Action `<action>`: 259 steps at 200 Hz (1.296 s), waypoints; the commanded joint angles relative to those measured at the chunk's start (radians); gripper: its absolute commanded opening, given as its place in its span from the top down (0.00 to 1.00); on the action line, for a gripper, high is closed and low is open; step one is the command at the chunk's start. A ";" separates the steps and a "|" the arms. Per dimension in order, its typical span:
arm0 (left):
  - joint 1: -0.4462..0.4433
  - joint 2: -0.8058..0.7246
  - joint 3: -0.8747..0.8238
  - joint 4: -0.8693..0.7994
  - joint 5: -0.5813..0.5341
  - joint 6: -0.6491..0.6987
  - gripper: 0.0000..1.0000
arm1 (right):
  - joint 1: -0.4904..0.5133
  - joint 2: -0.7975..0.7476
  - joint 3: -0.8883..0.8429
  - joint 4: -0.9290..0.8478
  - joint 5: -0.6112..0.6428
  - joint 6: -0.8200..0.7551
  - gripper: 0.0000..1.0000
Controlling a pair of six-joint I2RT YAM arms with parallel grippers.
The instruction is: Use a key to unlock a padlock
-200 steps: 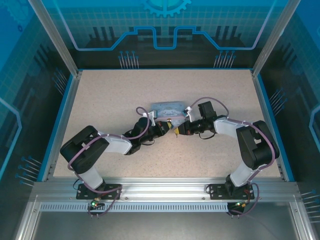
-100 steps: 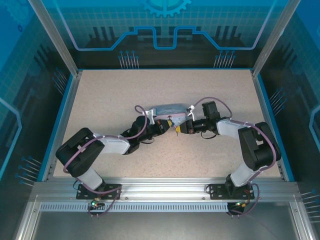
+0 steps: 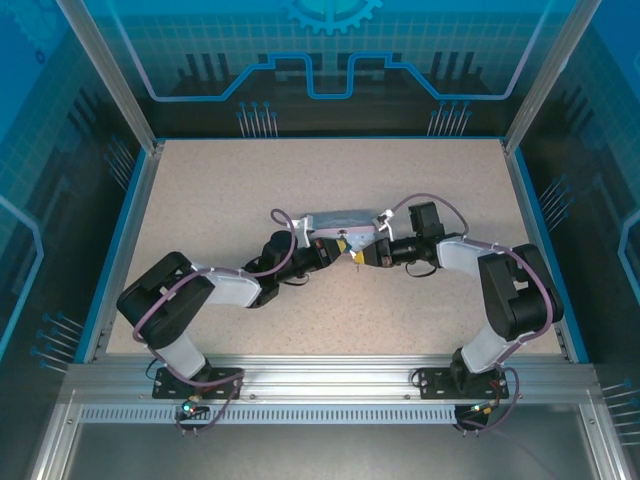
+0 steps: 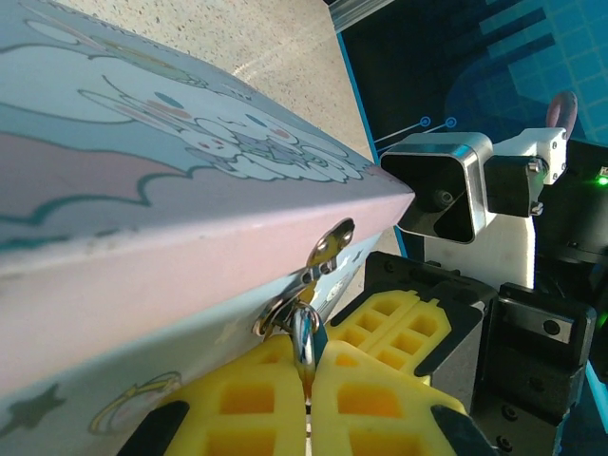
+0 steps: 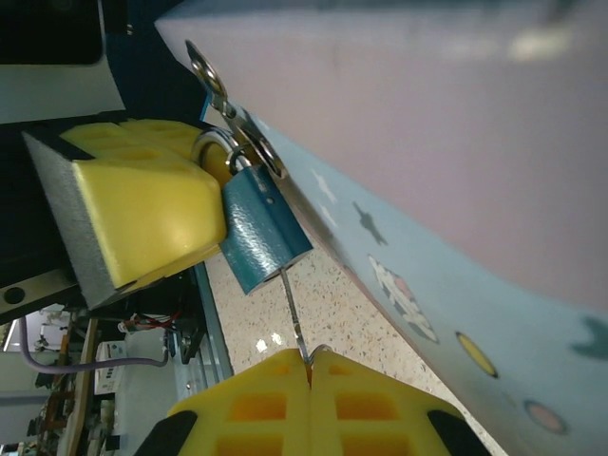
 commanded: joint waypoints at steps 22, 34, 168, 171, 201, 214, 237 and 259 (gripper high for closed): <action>-0.017 0.007 -0.002 0.047 0.126 0.014 1.00 | -0.025 0.005 0.033 0.078 -0.053 0.009 1.00; -0.016 0.007 -0.002 0.046 0.131 0.015 1.00 | -0.027 0.013 0.046 0.074 -0.059 0.005 1.00; -0.016 -0.001 -0.015 0.094 0.147 0.013 1.00 | -0.074 0.043 0.071 0.069 -0.138 0.022 1.00; -0.015 0.000 -0.015 0.099 0.146 0.011 1.00 | -0.073 0.044 0.071 0.067 -0.138 0.023 1.00; -0.015 0.002 -0.026 0.126 0.102 -0.003 1.00 | -0.069 0.054 0.034 0.079 -0.120 0.034 1.00; -0.015 -0.002 -0.031 0.130 0.074 -0.005 1.00 | -0.070 0.057 0.010 0.096 -0.101 0.048 1.00; -0.016 -0.020 -0.052 0.130 -0.001 -0.015 1.00 | -0.075 0.051 -0.024 0.127 -0.071 0.074 1.00; -0.016 -0.047 -0.077 0.148 -0.083 -0.024 1.00 | -0.093 0.035 -0.052 0.181 -0.054 0.121 1.00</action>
